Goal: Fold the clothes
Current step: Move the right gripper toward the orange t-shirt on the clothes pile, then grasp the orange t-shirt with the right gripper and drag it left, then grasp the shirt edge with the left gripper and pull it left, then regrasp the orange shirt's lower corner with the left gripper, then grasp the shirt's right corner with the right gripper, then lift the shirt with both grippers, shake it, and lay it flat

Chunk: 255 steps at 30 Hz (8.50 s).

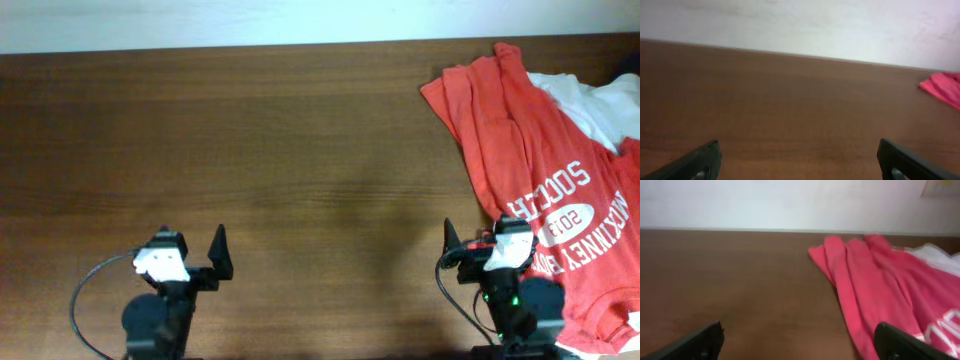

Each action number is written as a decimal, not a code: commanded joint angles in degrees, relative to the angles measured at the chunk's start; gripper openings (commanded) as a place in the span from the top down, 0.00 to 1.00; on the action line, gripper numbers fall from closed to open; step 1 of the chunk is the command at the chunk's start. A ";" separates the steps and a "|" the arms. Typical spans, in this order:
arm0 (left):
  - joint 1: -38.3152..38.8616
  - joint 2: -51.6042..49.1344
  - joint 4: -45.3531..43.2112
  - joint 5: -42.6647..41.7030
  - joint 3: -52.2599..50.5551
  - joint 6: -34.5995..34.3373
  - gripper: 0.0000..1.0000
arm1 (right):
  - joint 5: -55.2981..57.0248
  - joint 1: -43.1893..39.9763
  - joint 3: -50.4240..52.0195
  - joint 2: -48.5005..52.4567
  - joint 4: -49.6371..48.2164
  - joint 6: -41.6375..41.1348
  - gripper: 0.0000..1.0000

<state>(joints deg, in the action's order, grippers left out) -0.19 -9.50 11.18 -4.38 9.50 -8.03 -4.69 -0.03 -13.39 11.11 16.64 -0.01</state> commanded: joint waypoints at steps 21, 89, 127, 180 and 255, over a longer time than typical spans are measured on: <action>-0.35 -26.53 11.26 -3.98 22.38 -0.50 0.01 | 21.68 0.28 -30.38 55.30 30.97 -24.33 0.00; 23.98 -69.16 -6.49 -28.87 22.38 -28.92 0.01 | -7.52 5.53 -54.14 60.28 44.52 -11.15 0.01; 1.44 -70.31 30.86 -12.28 31.39 -11.85 0.60 | 0.70 5.51 -54.14 60.46 49.53 -11.21 0.01; -6.86 -70.25 45.33 -3.93 35.39 -14.64 0.20 | 2.82 5.53 -54.12 64.50 50.05 -11.21 0.01; -22.21 -68.06 53.09 -24.85 69.46 3.02 1.00 | -5.77 4.98 -57.75 62.93 27.52 -9.62 0.96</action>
<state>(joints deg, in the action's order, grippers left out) -22.11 -78.91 64.51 -25.39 71.26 -8.82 -12.25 4.91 -70.06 80.42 44.05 -11.70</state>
